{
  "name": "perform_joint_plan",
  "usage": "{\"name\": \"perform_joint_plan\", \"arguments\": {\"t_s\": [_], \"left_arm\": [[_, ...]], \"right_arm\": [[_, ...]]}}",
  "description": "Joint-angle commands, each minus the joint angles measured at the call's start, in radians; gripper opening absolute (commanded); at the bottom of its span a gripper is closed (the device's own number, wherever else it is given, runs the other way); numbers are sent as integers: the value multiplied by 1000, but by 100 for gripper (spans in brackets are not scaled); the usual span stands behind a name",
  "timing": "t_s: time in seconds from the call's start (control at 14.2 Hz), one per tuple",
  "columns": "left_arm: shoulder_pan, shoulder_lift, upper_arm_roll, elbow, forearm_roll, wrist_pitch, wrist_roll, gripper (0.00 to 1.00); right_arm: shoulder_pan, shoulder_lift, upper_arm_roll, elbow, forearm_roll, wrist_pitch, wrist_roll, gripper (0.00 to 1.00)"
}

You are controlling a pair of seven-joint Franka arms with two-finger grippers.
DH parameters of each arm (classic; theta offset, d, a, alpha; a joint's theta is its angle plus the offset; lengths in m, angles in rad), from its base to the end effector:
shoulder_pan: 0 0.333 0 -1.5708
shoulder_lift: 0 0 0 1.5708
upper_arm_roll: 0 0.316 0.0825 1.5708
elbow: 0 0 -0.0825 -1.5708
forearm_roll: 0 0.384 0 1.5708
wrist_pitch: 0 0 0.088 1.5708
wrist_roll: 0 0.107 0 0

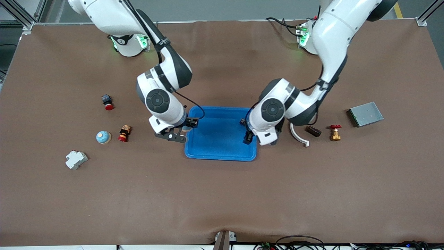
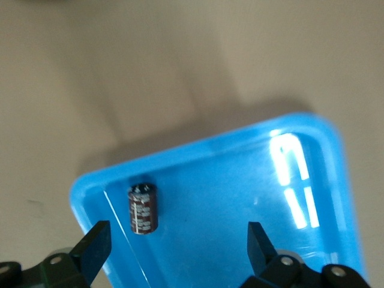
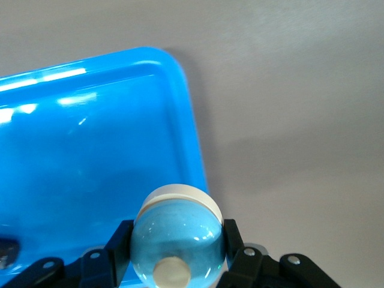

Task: Place electrolytic capacitor and blue bell in tray
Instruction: 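Open both grippers to release the bell and capacitor into the blue tray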

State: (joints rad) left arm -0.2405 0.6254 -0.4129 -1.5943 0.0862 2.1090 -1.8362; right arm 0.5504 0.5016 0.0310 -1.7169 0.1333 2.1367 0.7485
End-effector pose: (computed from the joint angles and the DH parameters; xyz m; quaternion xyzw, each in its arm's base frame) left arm 0.5692 -0.3827 0.2871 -0.8222 -0.5623 0.0881 0.0006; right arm 0.5490 0.3654 0.2912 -0.9897 0.1226 0.0705 0.0238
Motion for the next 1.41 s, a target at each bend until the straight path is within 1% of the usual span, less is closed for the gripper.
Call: {"name": "perform_joint_plan", "arguments": {"t_s": [0.0,0.14,0.28,0.35,0.42,0.49,0.56,0.63,0.77,0.99,1.13,1.34], "left_arm": [[56,-111,0,-26,18,-110,64,100],[90,-147,2,-35,30,-197,132,100],[151,-177,0,-46,46,-254,217,100],[174,-196,0,-68,47,-260,250,100],[222,-231,0,-122,93,-259,285,100],[260,-248,-6,-156,133,-259,310,100],[291,-262,-6,-188,144,-250,345,100],[323,-272,-6,-211,145,-242,388,100],[380,-259,-6,-233,145,-224,423,100],[432,-259,-1,-320,147,-95,423,100],[476,-250,-1,-372,170,-8,423,100],[492,-219,-1,-441,173,144,423,97]], "right_arm": [[26,37,-10,16,17,51,31,9],[31,60,-10,17,17,68,29,9],[43,80,-10,19,19,83,29,9],[48,90,-10,20,19,89,29,9],[60,97,-10,20,19,109,29,9],[62,104,-10,20,19,114,29,9],[63,109,-10,20,20,114,29,9],[63,117,-10,20,20,114,28,9],[68,127,-10,26,20,115,23,9],[74,137,-10,33,20,115,22,10],[79,143,-10,36,20,115,22,10],[88,152,-10,42,20,115,19,10]]}}
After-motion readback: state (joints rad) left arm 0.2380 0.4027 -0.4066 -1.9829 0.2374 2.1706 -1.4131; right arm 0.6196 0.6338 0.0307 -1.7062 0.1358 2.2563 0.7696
